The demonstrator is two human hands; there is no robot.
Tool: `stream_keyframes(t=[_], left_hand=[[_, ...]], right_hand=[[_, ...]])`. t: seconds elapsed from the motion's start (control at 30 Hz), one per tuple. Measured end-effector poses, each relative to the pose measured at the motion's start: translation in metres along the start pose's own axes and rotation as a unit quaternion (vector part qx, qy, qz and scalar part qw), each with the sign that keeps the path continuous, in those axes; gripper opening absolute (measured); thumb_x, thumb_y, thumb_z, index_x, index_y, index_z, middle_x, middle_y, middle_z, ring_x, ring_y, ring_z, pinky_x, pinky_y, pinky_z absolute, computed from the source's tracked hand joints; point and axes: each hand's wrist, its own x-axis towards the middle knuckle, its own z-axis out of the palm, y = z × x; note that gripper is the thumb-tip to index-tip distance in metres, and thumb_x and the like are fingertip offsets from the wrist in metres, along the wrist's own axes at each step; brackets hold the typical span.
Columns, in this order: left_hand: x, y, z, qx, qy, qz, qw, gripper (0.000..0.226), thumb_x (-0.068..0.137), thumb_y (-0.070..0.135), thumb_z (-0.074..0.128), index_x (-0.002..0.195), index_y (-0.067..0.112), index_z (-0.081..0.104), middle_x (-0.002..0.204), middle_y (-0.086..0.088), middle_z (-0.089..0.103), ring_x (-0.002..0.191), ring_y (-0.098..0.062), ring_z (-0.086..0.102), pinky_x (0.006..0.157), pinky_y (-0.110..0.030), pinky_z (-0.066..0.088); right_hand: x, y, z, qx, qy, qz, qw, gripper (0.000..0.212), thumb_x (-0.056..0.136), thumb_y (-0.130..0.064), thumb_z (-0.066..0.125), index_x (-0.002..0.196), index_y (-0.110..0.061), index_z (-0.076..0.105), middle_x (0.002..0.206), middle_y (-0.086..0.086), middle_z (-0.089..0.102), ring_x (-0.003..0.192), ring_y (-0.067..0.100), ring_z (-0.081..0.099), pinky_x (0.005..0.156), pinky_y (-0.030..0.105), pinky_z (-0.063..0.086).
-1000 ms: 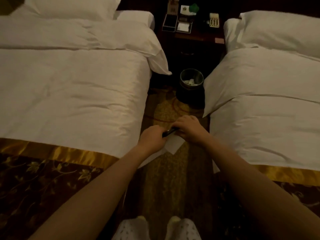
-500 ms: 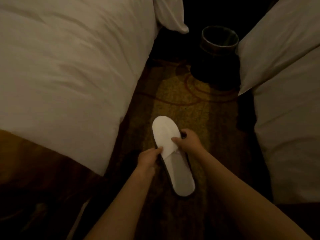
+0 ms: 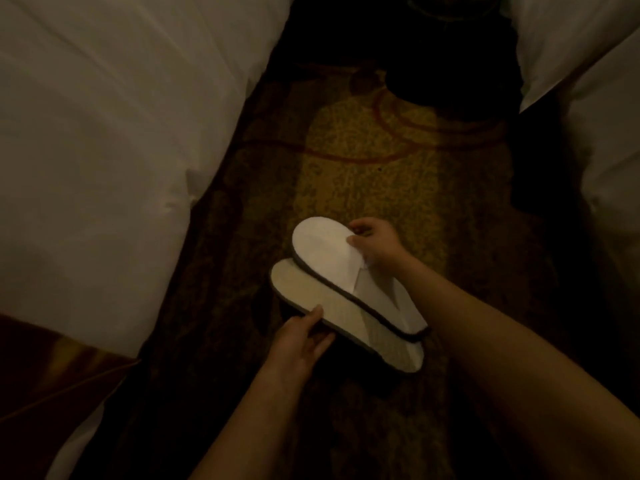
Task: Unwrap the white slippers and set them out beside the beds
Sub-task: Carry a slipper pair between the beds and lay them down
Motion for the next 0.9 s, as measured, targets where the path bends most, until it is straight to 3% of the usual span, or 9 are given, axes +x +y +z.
stream_keyframes(t=[0.13, 0.33, 0.43, 0.57, 0.67, 0.73, 0.8, 0.83, 0.9], left_hand=[[0.000, 0.002, -0.019, 0.010, 0.013, 0.004, 1.000, 0.010, 0.084, 0.005, 0.062, 0.091, 0.009, 0.056, 0.100, -0.011, 0.062, 0.092, -0.023, 0.059, 0.078, -0.035, 0.049], [-0.001, 0.001, -0.026, 0.037, 0.017, -0.019, 0.999, 0.011, 0.084, 0.003, 0.061, 0.092, 0.009, 0.056, 0.100, -0.013, 0.061, 0.091, -0.025, 0.059, 0.065, -0.033, 0.051], [0.003, -0.003, -0.024, 0.046, 0.007, -0.029, 0.999, 0.011, 0.084, 0.003, 0.061, 0.092, 0.009, 0.056, 0.099, -0.013, 0.060, 0.090, -0.026, 0.059, 0.065, -0.033, 0.051], [0.006, -0.006, -0.021, 0.041, 0.005, -0.022, 0.999, 0.011, 0.084, 0.004, 0.061, 0.091, 0.009, 0.054, 0.100, -0.014, 0.058, 0.093, -0.026, 0.058, 0.067, -0.034, 0.051], [0.006, -0.005, -0.018, 0.042, 0.004, -0.021, 0.999, 0.012, 0.085, 0.003, 0.059, 0.095, 0.006, 0.052, 0.099, -0.014, 0.058, 0.100, -0.028, 0.056, 0.069, -0.037, 0.050], [0.005, -0.003, -0.013, 0.044, 0.013, -0.014, 0.999, 0.019, 0.086, 0.002, 0.058, 0.102, 0.007, 0.050, 0.094, -0.014, 0.057, 0.097, -0.029, 0.056, 0.074, -0.038, 0.049], [0.005, -0.002, -0.008, 0.049, 0.024, -0.004, 0.998, 0.022, 0.086, 0.002, 0.058, 0.106, 0.007, 0.049, 0.089, -0.015, 0.057, 0.089, -0.028, 0.058, 0.075, -0.038, 0.048], [0.004, -0.001, -0.005, 0.052, 0.024, -0.001, 0.998, 0.023, 0.086, 0.002, 0.058, 0.106, 0.006, 0.050, 0.088, -0.015, 0.057, 0.085, -0.028, 0.059, 0.073, -0.038, 0.049], [0.003, 0.002, -0.001, 0.062, 0.007, 0.005, 0.998, 0.020, 0.086, 0.006, 0.060, 0.104, 0.004, 0.052, 0.088, -0.016, 0.060, 0.082, -0.026, 0.062, 0.064, -0.035, 0.055]], right_hand=[[0.029, 0.005, -0.003, -0.008, 0.011, -0.022, 1.000, 0.036, 0.087, -0.007, 0.059, 0.123, -0.008, 0.057, 0.124, 0.014, 0.059, 0.109, 0.026, 0.056, 0.085, 0.032, 0.047], [0.044, 0.028, 0.006, -0.145, -0.032, -0.059, 0.987, 0.042, 0.092, -0.006, 0.049, 0.134, -0.004, 0.045, 0.140, 0.016, 0.045, 0.128, 0.030, 0.043, 0.107, 0.035, 0.033], [0.041, 0.045, 0.000, -0.190, -0.058, -0.068, 0.978, 0.045, 0.094, -0.011, 0.048, 0.138, -0.008, 0.040, 0.145, 0.015, 0.039, 0.131, 0.030, 0.038, 0.109, 0.034, 0.029], [0.021, 0.044, -0.014, -0.170, -0.046, -0.096, 0.980, 0.049, 0.094, -0.012, 0.049, 0.140, -0.008, 0.036, 0.148, 0.014, 0.034, 0.135, 0.029, 0.035, 0.112, 0.036, 0.029], [-0.028, 0.038, -0.025, -0.165, -0.072, -0.109, 0.978, 0.056, 0.091, -0.030, 0.055, 0.141, -0.016, 0.034, 0.150, 0.007, 0.032, 0.136, 0.022, 0.033, 0.108, 0.031, 0.028], [-0.076, 0.042, -0.026, -0.221, -0.164, -0.145, 0.950, 0.067, 0.083, -0.045, 0.060, 0.141, -0.022, 0.034, 0.149, 0.003, 0.035, 0.135, 0.018, 0.033, 0.107, 0.029, 0.028], [-0.120, 0.054, -0.020, -0.323, -0.230, -0.190, 0.898, 0.076, 0.079, -0.051, 0.062, 0.142, -0.023, 0.031, 0.149, 0.000, 0.033, 0.135, 0.017, 0.032, 0.110, 0.031, 0.030], [-0.136, 0.060, -0.016, -0.359, -0.223, -0.198, 0.885, 0.074, 0.080, -0.046, 0.062, 0.143, -0.024, 0.030, 0.149, -0.002, 0.032, 0.135, 0.016, 0.032, 0.110, 0.031, 0.031], [-0.151, 0.065, -0.012, -0.354, -0.153, -0.187, 0.903, 0.059, 0.085, -0.023, 0.057, 0.140, -0.026, 0.036, 0.145, -0.003, 0.040, 0.130, 0.015, 0.041, 0.105, 0.029, 0.036]])
